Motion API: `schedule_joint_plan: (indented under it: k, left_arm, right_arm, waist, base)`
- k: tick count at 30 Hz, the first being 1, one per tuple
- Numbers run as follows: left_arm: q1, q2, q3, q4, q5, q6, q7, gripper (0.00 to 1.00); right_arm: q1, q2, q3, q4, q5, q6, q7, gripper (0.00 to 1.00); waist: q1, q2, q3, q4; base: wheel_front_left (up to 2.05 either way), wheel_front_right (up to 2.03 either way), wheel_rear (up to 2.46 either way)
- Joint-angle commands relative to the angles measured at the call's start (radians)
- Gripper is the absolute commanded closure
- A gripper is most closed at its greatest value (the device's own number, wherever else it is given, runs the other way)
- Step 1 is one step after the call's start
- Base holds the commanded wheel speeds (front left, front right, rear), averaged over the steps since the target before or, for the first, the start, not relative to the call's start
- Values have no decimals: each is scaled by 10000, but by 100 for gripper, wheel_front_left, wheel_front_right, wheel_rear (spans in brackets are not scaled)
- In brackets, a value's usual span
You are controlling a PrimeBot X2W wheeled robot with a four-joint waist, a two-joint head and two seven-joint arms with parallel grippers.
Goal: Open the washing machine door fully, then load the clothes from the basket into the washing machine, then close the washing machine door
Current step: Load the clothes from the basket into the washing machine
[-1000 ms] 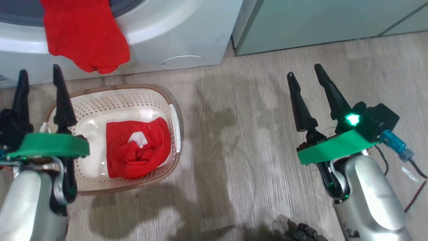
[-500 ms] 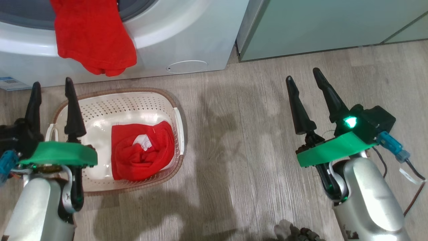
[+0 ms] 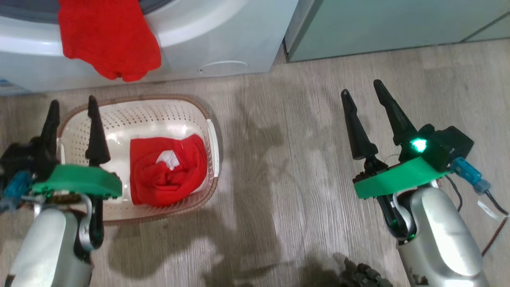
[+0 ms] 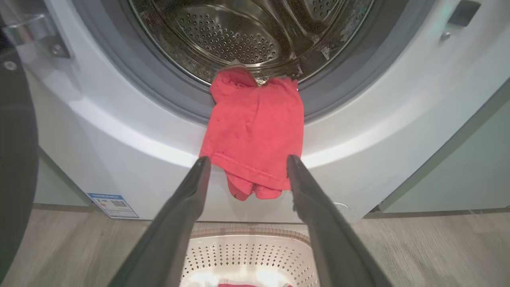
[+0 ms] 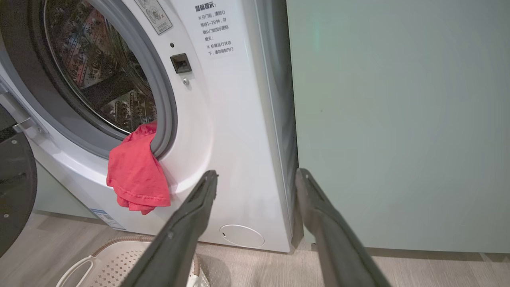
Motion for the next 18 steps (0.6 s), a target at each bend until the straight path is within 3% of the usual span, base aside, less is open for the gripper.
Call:
schedule_joint_plan:
  k: [1,8,18]
  left_arm:
    - [-634,330,275,-143,60,-115,161,0]
    - [-2409,592,-115,1347,-118,-772,1161,0]
    - [-4571,923,-389,3775,-133,-1370,1917,0]
  right_arm:
    - [-157,22,180,-375,-5,0,-91,0]
    - [-502,22,454,-528,191,0,-91,0]
    - [-825,22,829,-559,644,0,-91,0]
  waist:
    - [0,-1,263,-24]
    - [0,-1,1086,-410]
    - [0,-1,1732,-1095]
  base:
    - [0,0,0]
    - [0,0,0]
    - [0,0,0]
